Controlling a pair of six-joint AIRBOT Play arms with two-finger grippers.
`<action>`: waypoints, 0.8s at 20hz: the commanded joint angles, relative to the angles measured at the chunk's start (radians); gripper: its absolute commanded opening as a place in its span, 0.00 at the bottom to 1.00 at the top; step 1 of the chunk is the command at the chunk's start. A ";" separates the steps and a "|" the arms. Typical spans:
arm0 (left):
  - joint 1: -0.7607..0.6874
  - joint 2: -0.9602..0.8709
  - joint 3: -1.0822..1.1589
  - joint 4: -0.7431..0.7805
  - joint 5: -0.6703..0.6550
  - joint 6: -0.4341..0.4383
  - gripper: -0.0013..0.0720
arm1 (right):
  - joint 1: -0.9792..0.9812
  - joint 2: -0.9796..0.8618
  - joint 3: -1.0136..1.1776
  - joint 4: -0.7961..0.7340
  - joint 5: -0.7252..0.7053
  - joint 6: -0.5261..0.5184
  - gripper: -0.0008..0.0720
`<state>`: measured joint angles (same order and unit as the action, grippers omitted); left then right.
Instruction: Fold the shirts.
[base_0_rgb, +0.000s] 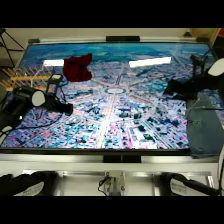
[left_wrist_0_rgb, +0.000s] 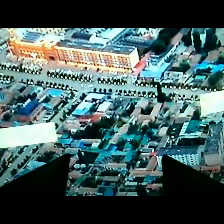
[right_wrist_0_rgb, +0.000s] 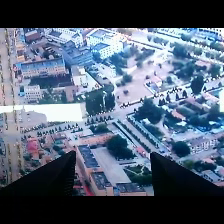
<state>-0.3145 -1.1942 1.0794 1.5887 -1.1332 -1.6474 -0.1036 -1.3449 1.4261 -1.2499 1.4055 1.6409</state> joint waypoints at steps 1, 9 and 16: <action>0.001 0.001 0.000 0.000 0.000 0.000 1.00 | 0.001 -0.001 0.001 0.000 0.000 0.000 0.80; 0.001 0.001 0.000 0.000 0.000 0.000 1.00 | 0.001 -0.001 0.001 0.000 0.000 0.000 0.80; 0.000 0.001 0.000 -0.002 0.002 -0.033 1.00 | 0.001 -0.001 0.001 0.003 0.000 0.008 0.80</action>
<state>-0.3145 -1.1942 1.0794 1.5887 -1.1336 -1.6539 -0.1036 -1.3449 1.4261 -1.2499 1.4055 1.6413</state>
